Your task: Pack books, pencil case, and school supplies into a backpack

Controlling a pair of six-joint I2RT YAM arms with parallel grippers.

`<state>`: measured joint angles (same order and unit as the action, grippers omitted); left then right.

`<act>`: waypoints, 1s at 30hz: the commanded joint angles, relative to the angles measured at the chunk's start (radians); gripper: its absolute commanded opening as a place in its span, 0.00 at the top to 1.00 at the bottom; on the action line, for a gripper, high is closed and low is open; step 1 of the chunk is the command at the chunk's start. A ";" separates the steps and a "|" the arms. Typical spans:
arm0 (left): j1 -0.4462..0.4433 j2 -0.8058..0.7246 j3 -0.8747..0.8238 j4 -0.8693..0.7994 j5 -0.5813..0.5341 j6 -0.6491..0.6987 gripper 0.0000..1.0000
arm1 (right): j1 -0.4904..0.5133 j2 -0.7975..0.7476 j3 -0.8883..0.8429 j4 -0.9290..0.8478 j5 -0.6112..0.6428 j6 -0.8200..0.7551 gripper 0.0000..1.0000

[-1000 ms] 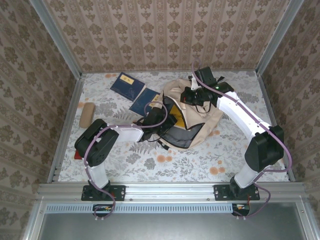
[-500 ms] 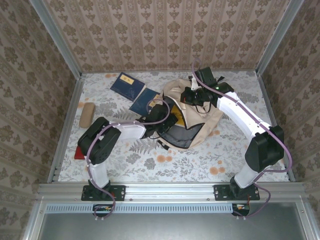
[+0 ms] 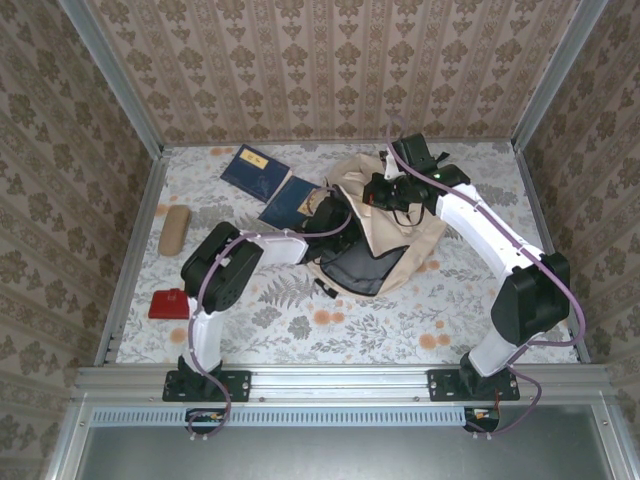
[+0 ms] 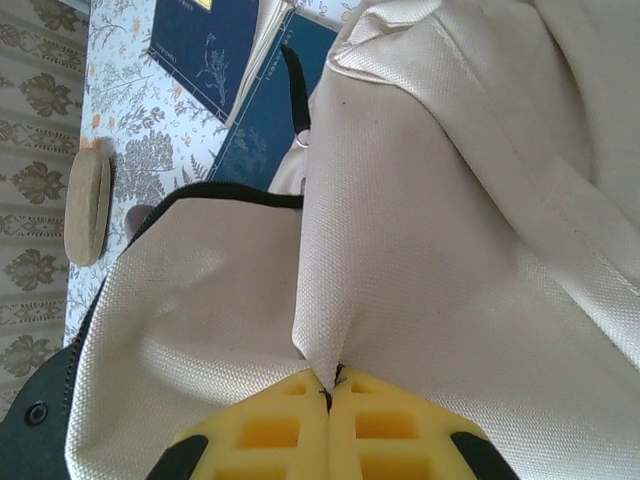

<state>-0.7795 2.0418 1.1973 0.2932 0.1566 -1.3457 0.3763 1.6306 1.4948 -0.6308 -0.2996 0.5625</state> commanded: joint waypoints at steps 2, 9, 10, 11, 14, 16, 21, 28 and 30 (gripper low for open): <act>0.028 0.049 0.044 0.047 0.001 0.018 0.81 | 0.000 -0.049 -0.012 0.019 -0.029 0.018 1.00; 0.040 -0.049 -0.046 0.066 0.063 0.039 0.75 | -0.001 -0.050 -0.026 0.015 0.002 0.014 1.00; 0.042 -0.077 -0.071 0.066 0.072 0.044 0.74 | -0.001 -0.050 -0.032 0.015 0.009 0.014 1.00; 0.040 -0.110 -0.099 0.058 0.084 0.050 0.73 | 0.000 -0.049 -0.036 0.015 0.018 0.014 1.00; 0.041 -0.231 -0.189 0.008 0.107 0.085 0.69 | 0.000 -0.045 -0.056 0.018 0.046 0.017 1.00; 0.039 -0.327 -0.242 -0.065 0.095 0.135 0.67 | -0.001 -0.040 -0.067 0.017 0.060 0.019 1.00; 0.032 -0.574 -0.283 -0.453 -0.088 0.308 0.63 | -0.001 -0.040 -0.105 0.032 0.073 0.031 1.00; 0.169 -0.706 -0.251 -0.672 -0.141 0.543 0.55 | -0.001 -0.058 -0.165 0.054 0.065 0.062 1.00; 0.239 -0.669 -0.202 -0.708 -0.103 0.610 0.51 | 0.000 -0.062 -0.189 0.065 0.061 0.072 1.00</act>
<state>-0.6117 1.3365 0.9424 -0.2596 0.0631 -0.9031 0.3767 1.6108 1.3354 -0.5785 -0.2604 0.6044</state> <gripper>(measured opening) 0.471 0.062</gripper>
